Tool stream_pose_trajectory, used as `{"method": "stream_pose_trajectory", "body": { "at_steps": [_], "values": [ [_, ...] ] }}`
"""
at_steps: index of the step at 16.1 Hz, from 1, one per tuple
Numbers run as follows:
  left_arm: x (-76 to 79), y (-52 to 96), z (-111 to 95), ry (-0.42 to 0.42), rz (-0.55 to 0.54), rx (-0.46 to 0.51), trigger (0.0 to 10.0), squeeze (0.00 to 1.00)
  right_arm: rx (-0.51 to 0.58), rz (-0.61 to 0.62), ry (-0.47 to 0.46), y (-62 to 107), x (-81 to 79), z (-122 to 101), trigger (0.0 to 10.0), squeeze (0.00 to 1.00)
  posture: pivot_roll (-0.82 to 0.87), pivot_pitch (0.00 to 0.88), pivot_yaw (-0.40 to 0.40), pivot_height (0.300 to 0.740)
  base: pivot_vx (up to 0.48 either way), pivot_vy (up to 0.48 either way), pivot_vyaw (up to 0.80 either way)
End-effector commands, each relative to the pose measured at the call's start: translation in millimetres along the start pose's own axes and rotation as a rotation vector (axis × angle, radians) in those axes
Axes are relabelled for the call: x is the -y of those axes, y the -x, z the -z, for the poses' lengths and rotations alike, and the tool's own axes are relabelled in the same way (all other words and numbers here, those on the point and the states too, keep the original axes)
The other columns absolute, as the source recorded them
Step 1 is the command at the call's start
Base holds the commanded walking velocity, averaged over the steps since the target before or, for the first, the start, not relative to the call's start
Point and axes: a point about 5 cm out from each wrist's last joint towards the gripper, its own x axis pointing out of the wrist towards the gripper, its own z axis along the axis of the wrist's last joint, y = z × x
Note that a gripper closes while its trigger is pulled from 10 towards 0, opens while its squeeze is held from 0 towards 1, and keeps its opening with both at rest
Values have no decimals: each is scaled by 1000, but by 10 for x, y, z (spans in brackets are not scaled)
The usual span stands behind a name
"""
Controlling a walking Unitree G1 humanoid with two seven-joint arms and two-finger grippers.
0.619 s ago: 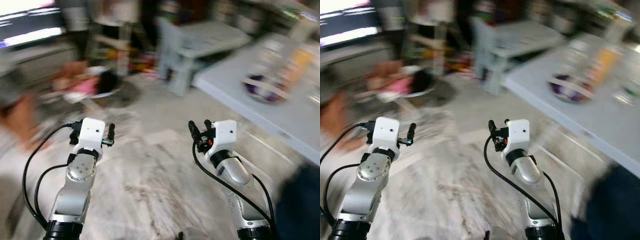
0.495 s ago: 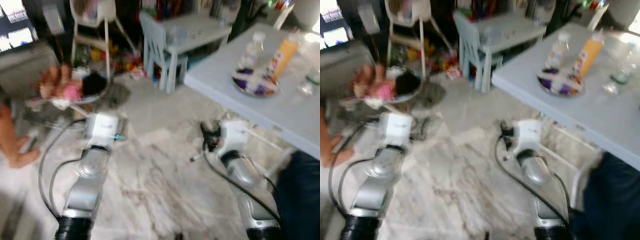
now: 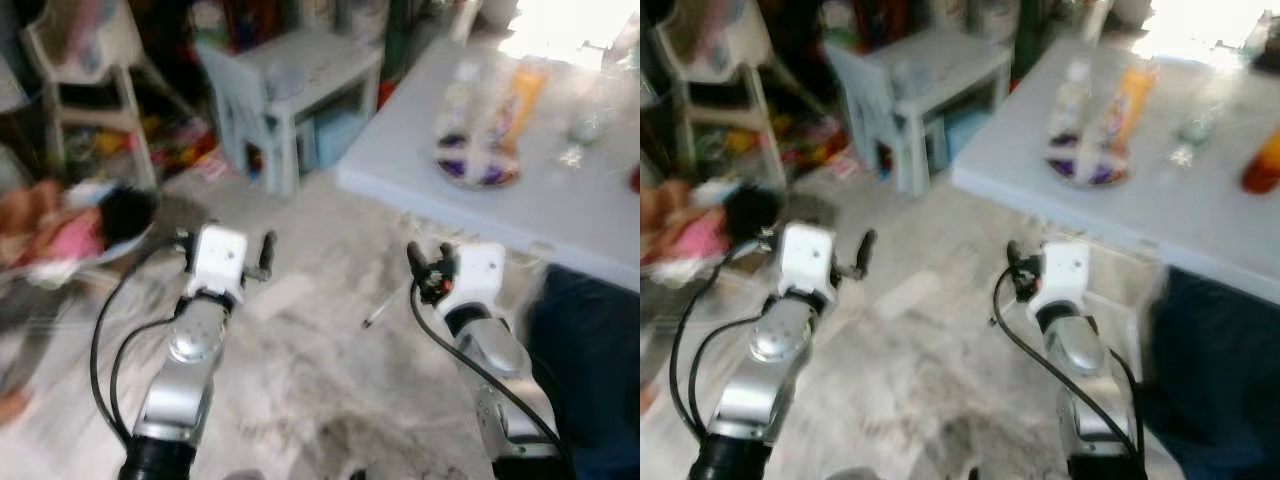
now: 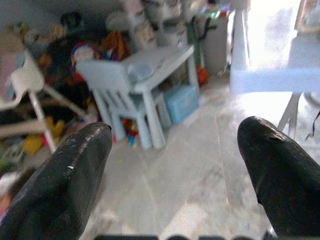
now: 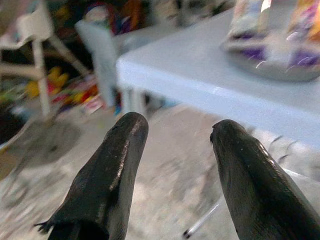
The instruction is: Restocking fridge
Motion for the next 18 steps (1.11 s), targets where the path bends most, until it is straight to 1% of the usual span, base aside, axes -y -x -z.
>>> {"method": "stream_pose_trajectory", "body": {
  "at_steps": [1, 2, 3, 4, 5, 7, 9, 11, 12, 14, 18],
  "values": [
    [-183, 39, 7, -16, -63, 12, 10000, 0, 89, -5, -5, 3, -62, -164, 10000, 0, 40, 32, 19, 740, 289, 382, -800],
    [-222, 65, -1, -24, -76, 23, 10000, 0, 124, 35, 11, 31, -17, -221, 10000, 0, 43, 34, 22, 740, 285, 386, -800],
    [-228, 63, -6, -17, -78, 27, 10000, 0, 128, 49, 10, 29, 2, -233, 10000, 0, 45, 37, 22, 740, 289, 386, -800],
    [-247, 87, -33, -24, -78, 32, 10000, 0, 141, 105, -13, 42, 65, -275, 10000, 0, 53, 49, 26, 740, 285, 386, -800],
    [-256, 105, -36, -12, -80, 32, 10000, 0, 142, 126, -13, 53, 85, -288, 10000, 0, 51, 56, 25, 740, 285, 386, -800],
    [-201, 117, -7, 8, -57, 30, 10000, 0, 132, 139, 0, 59, 104, -269, 10000, 0, 42, 56, 25, 740, 317, 360, -800],
    [-115, 88, -51, 43, -18, 53, 10000, 0, 138, 156, 9, 39, 105, -290, 10000, 0, 37, 53, 26, 740, 360, 319, -800],
    [-105, 83, -61, 48, -15, 59, 10000, 0, 137, 166, 15, 45, 115, -288, 10000, 0, 35, 52, 27, 740, 375, 300, -800],
    [-88, 86, -42, 52, -10, 49, 10000, 0, 129, 172, 16, 64, 134, -265, 10000, 1000, 33, 50, 29, 740, 401, 259, -800],
    [-83, 92, -17, 48, -5, 40, 10000, 0, 130, 161, 3, 69, 123, -258, 10000, 1000, 31, 49, 29, 740, 420, 0, -663],
    [-51, 92, -16, 47, 9, 38, 10000, 0, 126, 171, -11, 58, 117, -249, 10000, 1000, 35, 46, 30, 740, 452, 0, 0]
  ]
}}
